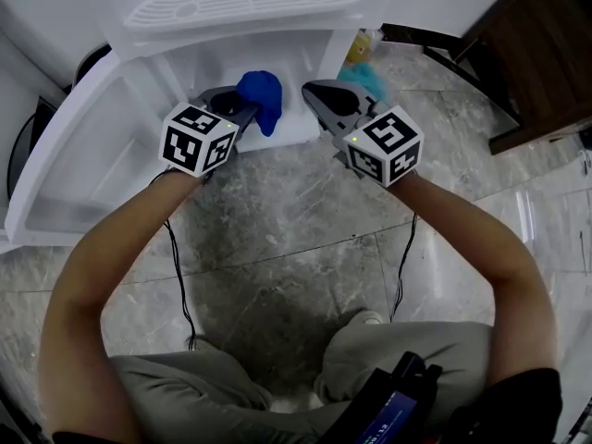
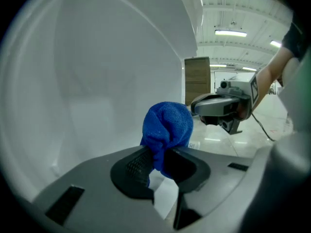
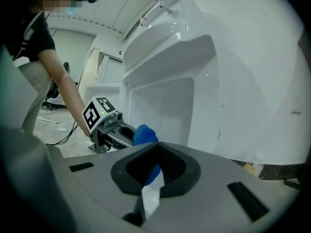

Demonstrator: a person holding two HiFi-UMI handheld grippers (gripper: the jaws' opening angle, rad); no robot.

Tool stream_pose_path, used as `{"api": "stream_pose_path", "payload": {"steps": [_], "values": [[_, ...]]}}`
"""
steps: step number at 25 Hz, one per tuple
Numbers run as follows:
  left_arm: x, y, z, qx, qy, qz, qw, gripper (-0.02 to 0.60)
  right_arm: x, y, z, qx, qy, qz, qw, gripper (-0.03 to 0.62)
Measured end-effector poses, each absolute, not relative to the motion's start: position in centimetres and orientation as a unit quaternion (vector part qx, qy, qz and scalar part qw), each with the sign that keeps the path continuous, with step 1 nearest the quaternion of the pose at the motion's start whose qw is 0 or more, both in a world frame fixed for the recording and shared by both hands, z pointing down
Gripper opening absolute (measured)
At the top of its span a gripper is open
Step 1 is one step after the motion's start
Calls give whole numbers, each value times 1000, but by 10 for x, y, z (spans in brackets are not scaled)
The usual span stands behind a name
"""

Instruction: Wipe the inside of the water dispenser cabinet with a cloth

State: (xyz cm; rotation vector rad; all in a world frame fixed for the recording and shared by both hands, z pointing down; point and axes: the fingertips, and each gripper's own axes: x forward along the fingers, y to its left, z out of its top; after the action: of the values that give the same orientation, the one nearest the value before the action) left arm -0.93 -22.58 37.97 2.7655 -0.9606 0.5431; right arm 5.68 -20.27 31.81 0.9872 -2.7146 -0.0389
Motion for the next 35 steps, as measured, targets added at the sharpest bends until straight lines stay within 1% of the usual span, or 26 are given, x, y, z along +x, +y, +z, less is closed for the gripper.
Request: {"api": "stream_pose_path", "payload": {"steps": [4,6,14,18,24,31,35], "values": [[2,-244,408,917,-317,225,94,80,62,-199,333,333,-933,-5,140,-3],[8,-258,417,912,-319,241,88,81,65,-196,344,328,-933,1,150,-3],[47,-297,452,897,-262,356,-16,80,90,-186,382,327,-927,25,183,-2],[55,-311,472,887,-264,378,-41,80,100,-179,395,321,-926,29,195,-3],[60,-345,482,863,-282,407,-105,80,105,-171,407,319,-926,48,197,-2],[54,-375,480,847,-343,395,-91,80,96,-160,406,295,-934,40,200,-2],[54,-360,480,864,-319,383,-74,80,96,-159,408,287,-935,38,203,-2]]}}
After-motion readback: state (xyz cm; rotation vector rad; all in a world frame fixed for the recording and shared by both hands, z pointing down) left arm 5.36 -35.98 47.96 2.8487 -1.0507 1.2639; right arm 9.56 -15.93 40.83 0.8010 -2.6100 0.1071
